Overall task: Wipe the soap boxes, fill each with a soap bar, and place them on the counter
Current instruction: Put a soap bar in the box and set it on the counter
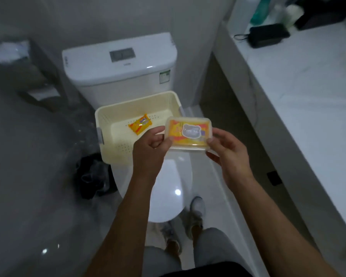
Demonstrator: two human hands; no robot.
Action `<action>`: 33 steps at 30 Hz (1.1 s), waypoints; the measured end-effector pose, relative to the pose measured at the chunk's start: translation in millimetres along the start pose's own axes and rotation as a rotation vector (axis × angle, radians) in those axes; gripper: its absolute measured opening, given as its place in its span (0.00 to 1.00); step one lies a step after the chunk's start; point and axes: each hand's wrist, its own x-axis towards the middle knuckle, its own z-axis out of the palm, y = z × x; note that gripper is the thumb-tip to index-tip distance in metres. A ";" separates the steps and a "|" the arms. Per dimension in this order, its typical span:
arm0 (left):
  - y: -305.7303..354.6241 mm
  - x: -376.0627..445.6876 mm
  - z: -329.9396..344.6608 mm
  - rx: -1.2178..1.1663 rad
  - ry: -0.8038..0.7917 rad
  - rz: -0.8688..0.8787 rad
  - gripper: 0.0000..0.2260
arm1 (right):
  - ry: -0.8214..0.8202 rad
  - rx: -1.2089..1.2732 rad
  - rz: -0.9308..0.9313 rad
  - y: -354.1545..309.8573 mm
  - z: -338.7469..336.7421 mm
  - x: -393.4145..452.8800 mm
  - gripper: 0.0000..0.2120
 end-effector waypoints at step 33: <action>158.7 -168.5 428.0 0.140 -0.660 0.302 0.08 | 0.667 0.227 -0.292 -123.7 -426.4 -92.4 0.10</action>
